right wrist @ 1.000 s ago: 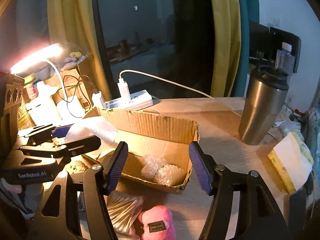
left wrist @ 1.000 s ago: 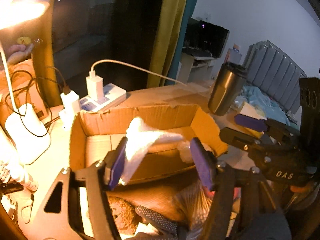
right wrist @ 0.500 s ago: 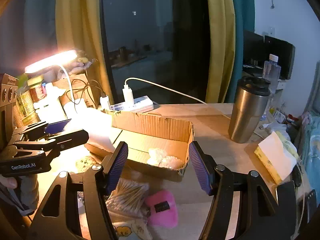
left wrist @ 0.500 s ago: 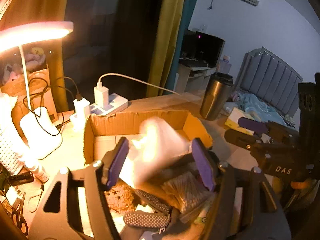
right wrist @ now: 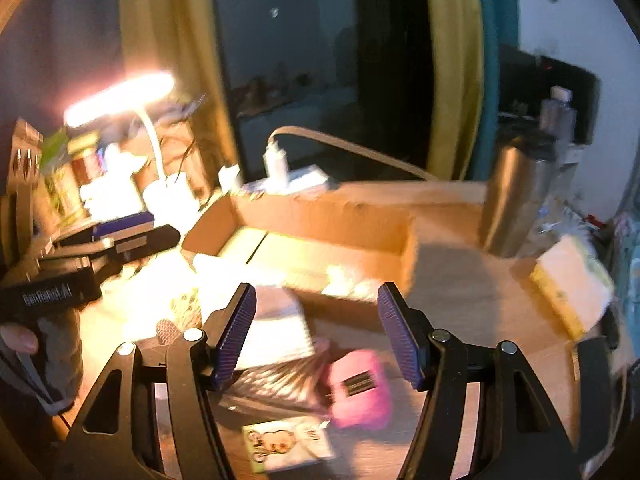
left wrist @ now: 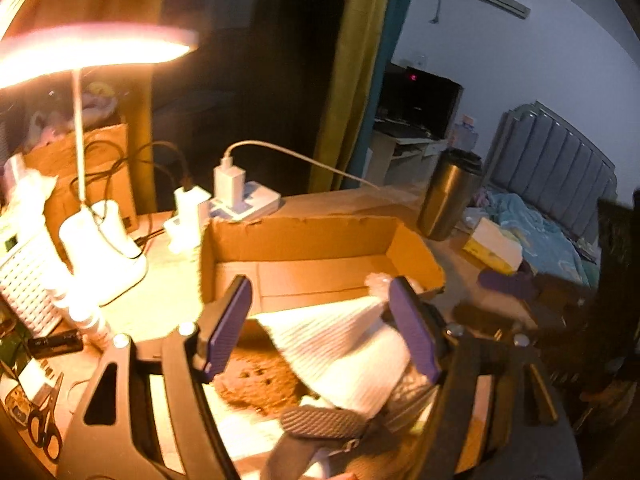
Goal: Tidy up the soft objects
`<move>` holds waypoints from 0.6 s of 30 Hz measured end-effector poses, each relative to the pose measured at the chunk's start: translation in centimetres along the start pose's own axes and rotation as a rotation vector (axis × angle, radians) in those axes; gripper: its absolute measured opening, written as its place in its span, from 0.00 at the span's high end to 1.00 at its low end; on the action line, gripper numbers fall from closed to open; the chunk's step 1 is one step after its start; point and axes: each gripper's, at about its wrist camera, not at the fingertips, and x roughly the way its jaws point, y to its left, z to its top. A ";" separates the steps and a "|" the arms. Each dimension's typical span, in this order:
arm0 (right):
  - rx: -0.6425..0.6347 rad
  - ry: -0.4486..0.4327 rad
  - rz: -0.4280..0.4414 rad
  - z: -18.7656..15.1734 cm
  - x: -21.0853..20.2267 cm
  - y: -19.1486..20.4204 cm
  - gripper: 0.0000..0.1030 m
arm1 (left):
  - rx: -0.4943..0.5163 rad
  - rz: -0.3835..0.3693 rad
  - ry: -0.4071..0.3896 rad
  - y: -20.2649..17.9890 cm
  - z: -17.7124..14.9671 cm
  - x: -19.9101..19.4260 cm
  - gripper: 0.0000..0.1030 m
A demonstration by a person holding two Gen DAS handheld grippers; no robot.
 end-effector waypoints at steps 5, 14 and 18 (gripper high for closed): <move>-0.015 0.074 0.043 -0.8 3.4 2.2 0.35 | -0.027 0.017 0.008 2.1 -1.3 -0.4 0.30; -0.018 0.226 0.048 -2.2 9.3 4.6 0.35 | -0.067 0.038 0.049 5.5 -4.1 -0.4 0.29; -0.040 0.235 0.015 -2.1 10.2 5.5 0.35 | -0.067 0.039 0.062 6.2 -4.6 -0.1 0.29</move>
